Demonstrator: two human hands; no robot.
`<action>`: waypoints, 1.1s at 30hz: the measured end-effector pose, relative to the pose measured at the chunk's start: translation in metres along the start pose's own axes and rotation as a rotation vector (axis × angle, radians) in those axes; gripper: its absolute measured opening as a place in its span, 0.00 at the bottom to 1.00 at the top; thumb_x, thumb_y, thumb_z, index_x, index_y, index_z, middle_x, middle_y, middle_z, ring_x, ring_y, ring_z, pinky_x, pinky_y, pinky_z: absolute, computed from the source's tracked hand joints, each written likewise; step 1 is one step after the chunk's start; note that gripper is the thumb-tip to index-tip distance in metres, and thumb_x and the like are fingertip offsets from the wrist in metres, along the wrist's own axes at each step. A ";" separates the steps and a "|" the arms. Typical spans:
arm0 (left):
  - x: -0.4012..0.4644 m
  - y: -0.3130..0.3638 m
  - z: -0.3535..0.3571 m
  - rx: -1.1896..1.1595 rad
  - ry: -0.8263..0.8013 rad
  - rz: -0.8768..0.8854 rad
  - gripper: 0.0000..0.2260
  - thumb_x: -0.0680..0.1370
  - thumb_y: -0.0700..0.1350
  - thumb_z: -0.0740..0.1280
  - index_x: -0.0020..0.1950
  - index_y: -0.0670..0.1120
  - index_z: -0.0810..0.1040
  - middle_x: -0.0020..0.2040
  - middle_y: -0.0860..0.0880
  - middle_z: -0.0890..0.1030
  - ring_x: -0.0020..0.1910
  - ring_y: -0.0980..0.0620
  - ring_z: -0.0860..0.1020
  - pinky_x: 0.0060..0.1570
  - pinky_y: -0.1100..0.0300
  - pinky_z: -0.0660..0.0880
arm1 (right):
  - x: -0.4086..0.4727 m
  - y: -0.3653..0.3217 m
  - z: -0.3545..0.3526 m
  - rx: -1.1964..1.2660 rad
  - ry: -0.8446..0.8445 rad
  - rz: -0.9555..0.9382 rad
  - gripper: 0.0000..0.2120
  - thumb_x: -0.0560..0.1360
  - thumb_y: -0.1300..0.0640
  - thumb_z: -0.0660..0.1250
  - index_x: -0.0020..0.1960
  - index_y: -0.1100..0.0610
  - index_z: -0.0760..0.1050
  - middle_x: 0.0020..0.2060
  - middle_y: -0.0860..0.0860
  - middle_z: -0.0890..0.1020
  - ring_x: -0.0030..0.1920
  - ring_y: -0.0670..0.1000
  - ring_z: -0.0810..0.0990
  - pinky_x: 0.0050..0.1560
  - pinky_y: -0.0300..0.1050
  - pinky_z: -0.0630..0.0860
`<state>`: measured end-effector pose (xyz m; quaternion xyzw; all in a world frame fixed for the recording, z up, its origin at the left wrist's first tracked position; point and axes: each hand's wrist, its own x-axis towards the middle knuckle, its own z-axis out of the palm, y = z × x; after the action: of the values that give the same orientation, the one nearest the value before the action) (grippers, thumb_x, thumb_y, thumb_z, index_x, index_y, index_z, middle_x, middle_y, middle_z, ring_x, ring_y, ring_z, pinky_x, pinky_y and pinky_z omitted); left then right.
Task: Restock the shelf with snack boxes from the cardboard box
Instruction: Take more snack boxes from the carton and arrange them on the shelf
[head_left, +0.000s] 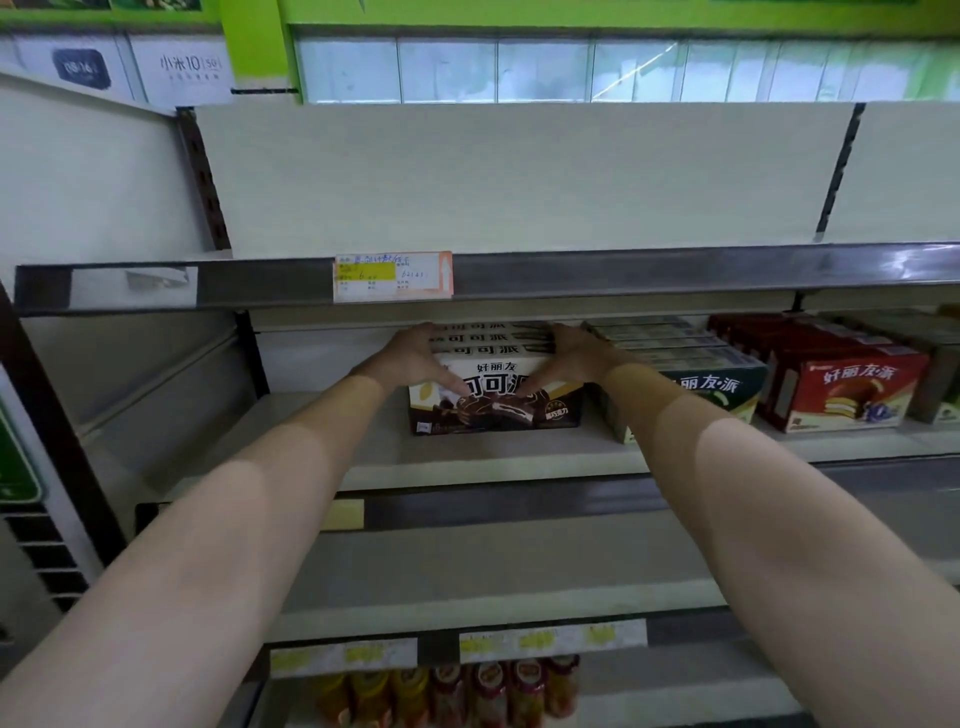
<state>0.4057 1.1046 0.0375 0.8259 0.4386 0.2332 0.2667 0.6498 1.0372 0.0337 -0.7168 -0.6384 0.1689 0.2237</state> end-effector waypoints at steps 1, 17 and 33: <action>0.001 0.000 0.001 0.008 0.000 -0.010 0.40 0.63 0.43 0.83 0.72 0.45 0.72 0.69 0.48 0.75 0.68 0.50 0.72 0.57 0.68 0.66 | 0.002 0.002 0.001 0.010 -0.004 -0.001 0.67 0.37 0.31 0.81 0.74 0.48 0.66 0.67 0.48 0.77 0.67 0.54 0.74 0.70 0.55 0.70; -0.004 0.003 0.002 0.098 -0.036 -0.085 0.41 0.59 0.53 0.84 0.69 0.47 0.74 0.64 0.53 0.77 0.62 0.52 0.75 0.64 0.57 0.72 | 0.005 0.004 0.002 -0.006 -0.025 0.035 0.67 0.36 0.30 0.81 0.73 0.49 0.66 0.64 0.48 0.78 0.65 0.54 0.76 0.67 0.54 0.73; -0.005 0.082 0.030 0.266 -0.093 0.183 0.25 0.75 0.38 0.66 0.72 0.47 0.70 0.65 0.43 0.77 0.58 0.45 0.78 0.55 0.53 0.77 | -0.038 0.003 -0.037 -0.122 0.246 -0.053 0.45 0.66 0.40 0.78 0.76 0.55 0.65 0.71 0.55 0.71 0.70 0.58 0.71 0.71 0.50 0.68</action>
<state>0.4713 1.0548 0.0672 0.9004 0.3756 0.1578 0.1525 0.6670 0.9952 0.0612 -0.7272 -0.6340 0.0349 0.2606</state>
